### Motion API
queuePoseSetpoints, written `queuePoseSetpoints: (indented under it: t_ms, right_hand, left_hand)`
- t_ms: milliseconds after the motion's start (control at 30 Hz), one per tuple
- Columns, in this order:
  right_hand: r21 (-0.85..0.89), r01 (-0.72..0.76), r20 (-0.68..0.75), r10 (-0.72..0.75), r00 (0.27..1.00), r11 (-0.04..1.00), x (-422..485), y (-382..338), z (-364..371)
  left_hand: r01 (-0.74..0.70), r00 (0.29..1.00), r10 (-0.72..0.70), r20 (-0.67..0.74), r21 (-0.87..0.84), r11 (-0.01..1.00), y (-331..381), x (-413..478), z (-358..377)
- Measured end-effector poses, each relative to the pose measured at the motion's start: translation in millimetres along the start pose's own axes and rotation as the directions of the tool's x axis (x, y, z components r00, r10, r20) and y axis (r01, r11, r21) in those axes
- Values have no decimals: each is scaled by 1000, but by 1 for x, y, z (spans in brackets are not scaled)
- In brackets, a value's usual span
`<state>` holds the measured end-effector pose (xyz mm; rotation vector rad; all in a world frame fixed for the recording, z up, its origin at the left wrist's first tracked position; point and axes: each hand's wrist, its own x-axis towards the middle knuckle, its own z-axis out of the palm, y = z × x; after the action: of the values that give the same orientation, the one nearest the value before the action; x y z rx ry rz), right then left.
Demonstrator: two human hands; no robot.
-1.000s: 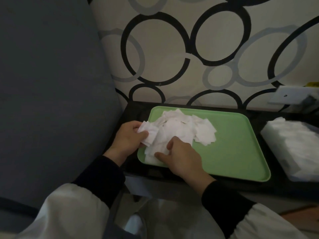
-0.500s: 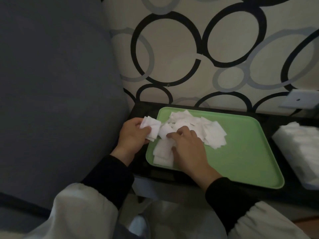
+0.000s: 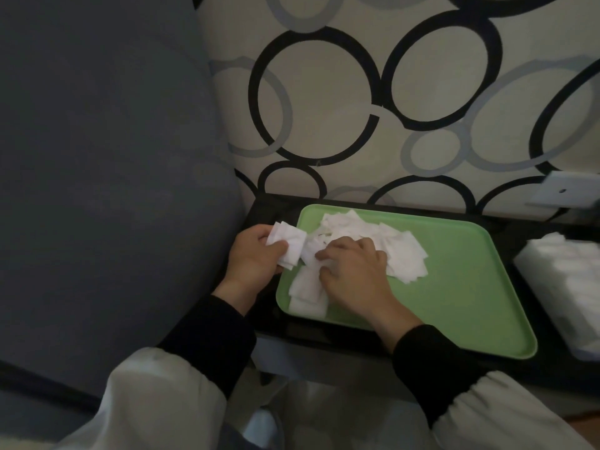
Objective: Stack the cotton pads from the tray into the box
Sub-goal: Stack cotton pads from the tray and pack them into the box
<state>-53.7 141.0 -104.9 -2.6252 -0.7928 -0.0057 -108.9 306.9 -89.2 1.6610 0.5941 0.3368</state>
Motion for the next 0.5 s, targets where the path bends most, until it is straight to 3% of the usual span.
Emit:
queuePoseSetpoints:
  t_ms: [100,200,300,367,433,500]
  right_hand:
    - [148,-93,-103,109,989,985,0,2,-6]
    - [517,-129,-176,253,951,846,0,7,-17]
    - [804,-166,-99,403,910,571,-1,12,-31]
    - [926,-205,46,444,895,317,-2,13,-38]
    - [974,-222,185,388,903,51,-4,12,-44]
    - [966,-245,257,302,918,-78,-5,12,-49]
  left_hand:
    - [6,1000,-6,-22,-13,1000,0,1,0]
    - [21,999,-22,-23,-47,999,1,0,3]
    - [77,997,-76,16,-124,989,2,-5,9]
    - [114,993,-106,54,-173,978,3,-7,16]
    - [121,991,-108,82,-184,975,3,-10,24]
    - [130,988,-113,106,-178,975,5,-13,32]
